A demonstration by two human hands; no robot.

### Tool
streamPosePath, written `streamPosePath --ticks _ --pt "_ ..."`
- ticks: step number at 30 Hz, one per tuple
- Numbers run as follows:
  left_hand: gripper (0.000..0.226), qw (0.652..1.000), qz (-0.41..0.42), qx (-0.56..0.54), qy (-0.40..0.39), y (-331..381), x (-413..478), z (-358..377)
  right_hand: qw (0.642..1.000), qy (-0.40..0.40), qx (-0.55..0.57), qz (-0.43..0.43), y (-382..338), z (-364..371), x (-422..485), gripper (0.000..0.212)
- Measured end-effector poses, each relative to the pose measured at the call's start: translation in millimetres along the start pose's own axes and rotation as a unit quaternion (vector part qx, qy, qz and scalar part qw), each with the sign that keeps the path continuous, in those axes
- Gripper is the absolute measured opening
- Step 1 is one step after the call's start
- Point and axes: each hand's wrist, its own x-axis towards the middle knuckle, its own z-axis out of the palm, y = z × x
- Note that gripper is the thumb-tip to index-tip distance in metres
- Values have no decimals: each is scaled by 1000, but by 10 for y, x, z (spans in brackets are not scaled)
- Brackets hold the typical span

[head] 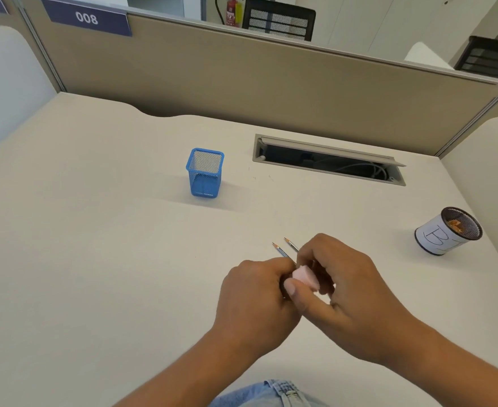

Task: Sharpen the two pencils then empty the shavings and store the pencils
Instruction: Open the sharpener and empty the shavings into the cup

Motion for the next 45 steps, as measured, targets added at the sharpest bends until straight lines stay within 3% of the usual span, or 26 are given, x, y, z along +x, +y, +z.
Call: streamPosePath --ticks 7,20,24,31,37,40,45 --pt "24 999 -36 -29 14 -10 29 -25 985 10 146 96 -121 -102 -1 19" --pt "39 998 -41 -40 -8 -47 84 -33 971 27 188 144 -215 -110 -13 28" --pt "37 998 -28 -48 -10 -63 79 -80 970 2 191 153 -264 -77 4 33" --pt "16 998 -46 -25 -24 -140 78 -209 926 22 297 232 -290 -38 42 34" --pt "14 999 -35 -18 -34 -188 54 -349 944 39 253 210 -434 65 82 36" --pt "35 998 -34 -35 -49 -223 30 -412 964 13 189 187 -544 148 119 36" --pt "33 997 -9 -48 -54 -296 44 -496 952 44 222 207 -572 225 163 34"
